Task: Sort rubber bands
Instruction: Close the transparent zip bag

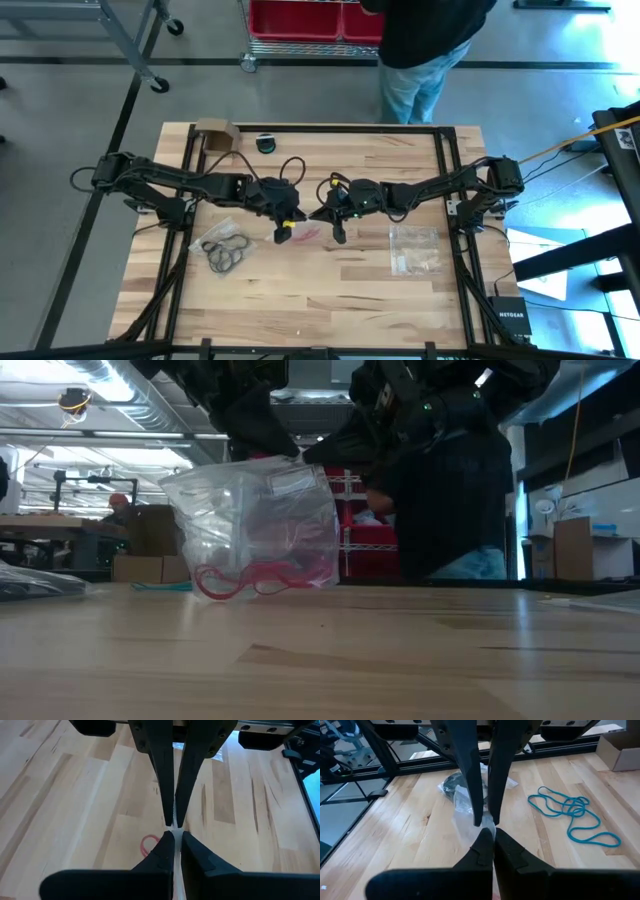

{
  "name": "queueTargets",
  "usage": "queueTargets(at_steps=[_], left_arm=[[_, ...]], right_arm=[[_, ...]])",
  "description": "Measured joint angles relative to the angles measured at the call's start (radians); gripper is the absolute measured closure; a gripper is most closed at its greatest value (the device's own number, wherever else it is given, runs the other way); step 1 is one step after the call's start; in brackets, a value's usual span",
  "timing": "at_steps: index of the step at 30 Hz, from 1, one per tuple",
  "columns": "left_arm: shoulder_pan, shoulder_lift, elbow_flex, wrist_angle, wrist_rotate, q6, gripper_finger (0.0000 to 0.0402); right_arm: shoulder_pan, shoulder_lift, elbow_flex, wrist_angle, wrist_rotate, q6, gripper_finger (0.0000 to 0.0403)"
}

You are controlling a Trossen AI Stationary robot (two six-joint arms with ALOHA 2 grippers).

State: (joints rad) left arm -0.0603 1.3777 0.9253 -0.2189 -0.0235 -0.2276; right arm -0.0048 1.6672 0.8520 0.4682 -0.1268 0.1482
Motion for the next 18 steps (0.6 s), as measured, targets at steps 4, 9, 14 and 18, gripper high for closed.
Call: queueTargets(at_steps=[4,9,14,18], left_arm=[[-0.010,0.000,0.001,-0.022,-0.001,-0.001,0.0400],[-0.017,0.001,-0.006,-0.115,0.025,-0.012,0.0400],[-0.031,-0.001,-0.003,-0.122,-0.002,-0.018,0.0400],[-0.030,0.000,-0.002,-0.101,-0.009,-0.008,0.0397]], right_arm=[[0.000,0.000,0.000,-0.001,0.000,-0.002,0.0403],[-0.004,-0.004,0.000,-0.015,0.023,-0.003,0.0403],[-0.003,-0.005,0.000,-0.023,0.005,-0.002,0.0403],[-0.004,-0.018,0.000,-0.060,-0.033,0.010,0.0403]])
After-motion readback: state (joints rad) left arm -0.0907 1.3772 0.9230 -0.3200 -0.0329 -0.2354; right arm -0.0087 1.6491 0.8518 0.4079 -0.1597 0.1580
